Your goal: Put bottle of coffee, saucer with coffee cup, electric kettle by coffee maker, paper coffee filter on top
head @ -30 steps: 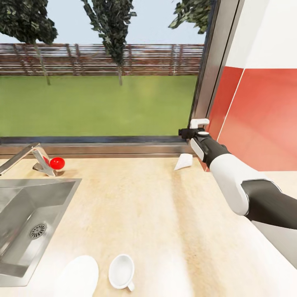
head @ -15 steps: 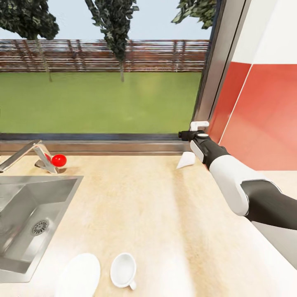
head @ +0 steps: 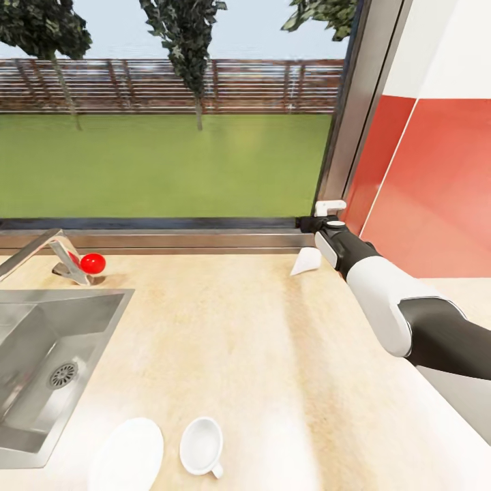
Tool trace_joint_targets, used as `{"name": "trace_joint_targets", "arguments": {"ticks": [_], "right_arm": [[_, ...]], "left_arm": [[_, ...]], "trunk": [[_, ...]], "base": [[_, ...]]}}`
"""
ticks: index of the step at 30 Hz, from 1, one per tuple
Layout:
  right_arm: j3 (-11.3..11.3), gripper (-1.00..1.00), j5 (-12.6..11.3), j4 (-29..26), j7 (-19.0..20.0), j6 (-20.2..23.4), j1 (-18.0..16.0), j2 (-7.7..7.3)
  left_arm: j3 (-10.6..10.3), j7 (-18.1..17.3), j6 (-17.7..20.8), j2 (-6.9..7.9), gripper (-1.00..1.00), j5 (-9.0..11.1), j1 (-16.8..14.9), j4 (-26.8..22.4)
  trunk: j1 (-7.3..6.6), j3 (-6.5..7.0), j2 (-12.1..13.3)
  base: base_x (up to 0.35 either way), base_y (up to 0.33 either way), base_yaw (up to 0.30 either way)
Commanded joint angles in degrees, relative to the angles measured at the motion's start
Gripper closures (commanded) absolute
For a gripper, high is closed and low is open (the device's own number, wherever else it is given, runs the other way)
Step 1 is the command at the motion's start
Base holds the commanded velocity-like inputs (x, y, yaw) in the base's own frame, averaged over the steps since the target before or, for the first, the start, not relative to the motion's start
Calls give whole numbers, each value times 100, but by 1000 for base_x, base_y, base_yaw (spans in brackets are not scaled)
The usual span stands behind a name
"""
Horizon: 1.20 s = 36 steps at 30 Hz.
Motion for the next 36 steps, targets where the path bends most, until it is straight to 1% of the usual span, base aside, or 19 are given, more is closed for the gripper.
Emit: {"name": "trace_joint_targets", "arguments": {"ticks": [1,8,18,27,36], "right_arm": [[35,-100,2,-9,-30,39,-3,0],[38,-100,2,1,-31,37,2,7],[35,-100,2,0,-31,37,6,9],[35,-100,2,8,-31,29,21,24],[35,-100,-6,4,-31,28,23,27]], "left_arm": [[8,6,-7,-3,-100,18,4,-11],[8,5,-7,-1,-100,18,4,-11],[8,5,-7,-1,-100,18,4,-11],[8,5,-7,-3,-100,18,4,-11],[8,4,-7,-1,-100,18,4,-11]], "trunk": [[3,-10,-10],[3,-15,-10],[3,-87,-10],[3,-98,-10],[3,-167,-10]], "base": [[0,0,-9],[0,0,-14],[0,0,-71],[0,0,-5],[0,0,0]]}}
